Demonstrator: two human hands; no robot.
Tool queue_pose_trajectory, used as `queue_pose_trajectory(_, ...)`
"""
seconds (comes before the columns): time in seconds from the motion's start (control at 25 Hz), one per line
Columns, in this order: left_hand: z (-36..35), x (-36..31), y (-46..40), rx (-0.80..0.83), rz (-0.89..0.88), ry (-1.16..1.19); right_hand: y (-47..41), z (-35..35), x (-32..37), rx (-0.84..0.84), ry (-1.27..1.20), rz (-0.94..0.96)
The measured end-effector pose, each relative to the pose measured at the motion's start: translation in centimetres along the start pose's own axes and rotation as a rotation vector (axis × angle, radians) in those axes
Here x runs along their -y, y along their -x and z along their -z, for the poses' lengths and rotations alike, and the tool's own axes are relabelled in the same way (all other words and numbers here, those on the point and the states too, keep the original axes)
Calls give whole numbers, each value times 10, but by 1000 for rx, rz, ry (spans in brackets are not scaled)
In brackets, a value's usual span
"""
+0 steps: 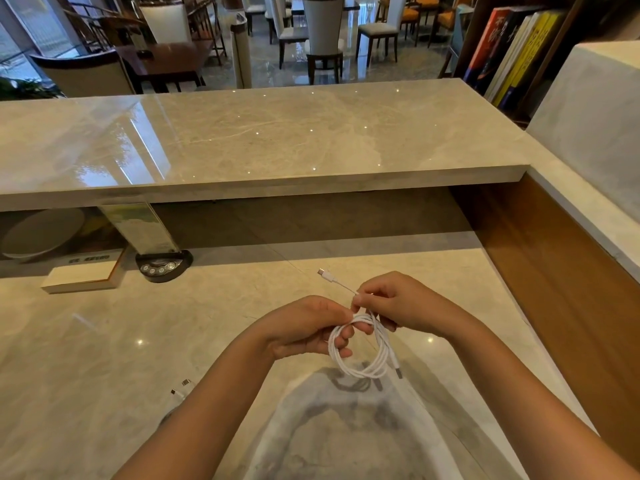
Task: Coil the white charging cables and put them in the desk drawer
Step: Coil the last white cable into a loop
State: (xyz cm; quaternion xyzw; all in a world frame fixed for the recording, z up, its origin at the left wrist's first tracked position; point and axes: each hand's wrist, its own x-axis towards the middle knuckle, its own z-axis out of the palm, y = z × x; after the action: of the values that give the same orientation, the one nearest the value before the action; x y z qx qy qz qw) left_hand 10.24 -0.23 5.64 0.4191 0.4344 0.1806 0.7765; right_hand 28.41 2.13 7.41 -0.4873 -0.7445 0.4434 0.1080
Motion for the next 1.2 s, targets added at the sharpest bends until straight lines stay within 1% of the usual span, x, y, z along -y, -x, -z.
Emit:
queue_pose_trajectory(0.12, -4, 8, -4, -208, -86, 257, -3, -13, -8, -241, -108, -37)
queue_pose_trajectory(0.2, -11, 18, -6, -289, -179, 438, -3, -21, -12, -378, -210, -52)
queue_pose_trajectory(0.24, -15, 24, -6, -325, -230, 491, -3, -24, -13, -429, -258, -57)
queue_pose_trajectory(0.28, -20, 29, -7, -379, -277, 486, -3, -27, -14, -471, -301, -65)
queue_pose_trajectory(0.32, -23, 34, -7, -458, -324, 425, -3, -29, -14, -507, -351, -78)
queue_pose_trajectory(0.4, -25, 40, -9, -621, -405, 218, -4, -33, -13, -546, -476, -108)
queue_pose_trajectory(0.48, -23, 40, -9, -716, -451, 28, -3, -35, -14, -564, -541, -129)
queue_pose_trajectory(0.52, -20, 41, -9, -748, -456, -11, -3, -34, -15, -584, -534, -143)
queue_pose_trajectory(0.6, -10, 41, -7, -791, -438, 72, -2, -30, -18, -619, -557, -162)
queue_pose_trajectory(0.68, -3, 41, -5, -782, -420, 177, 0, -27, -20, -587, -700, -152)
queue_pose_trajectory(0.76, -2, 42, -4, -756, -424, 201, 0, -26, -21, -563, -878, -148)
queue_pose_trajectory(0.8, -3, 42, -5, -746, -432, 198, 0, -26, -21, -572, -928, -164)
queue_pose_trajectory(0.84, -5, 41, -5, -742, -438, 186, -1, -25, -22, -594, -904, -189)
queue_pose_trajectory(0.88, -6, 41, -6, -742, -441, 164, -2, -24, -25, -613, -776, -213)
queue_pose_trajectory(0.92, -7, 41, -7, -740, -444, 134, -4, -22, -28, -606, -566, -233)
queue_pose_trajectory(0.96, -8, 40, -7, -735, -449, 95, -4, -18, -28, -556, -330, -240)
queue_pose_trajectory(1.0, -8, 39, -6, -724, -454, 51, -5, -15, -27, -460, -130, -237)
queue_pose_trajectory(1.04, -8, 37, -5, -711, -456, 7, -6, -12, -23, -334, 3, -234)
queue_pose_trajectory(1.12, -10, 33, -2, -680, -450, -59, -6, -5, -16, -90, 94, -212)
queue_pose_trajectory(1.16, -11, 31, -1, -663, -444, -78, -5, -3, -14, -10, 81, -186)
queue_pose_trajectory(1.2, -11, 31, -1, -653, -437, -91, -4, -1, -13, 32, 35, -154)
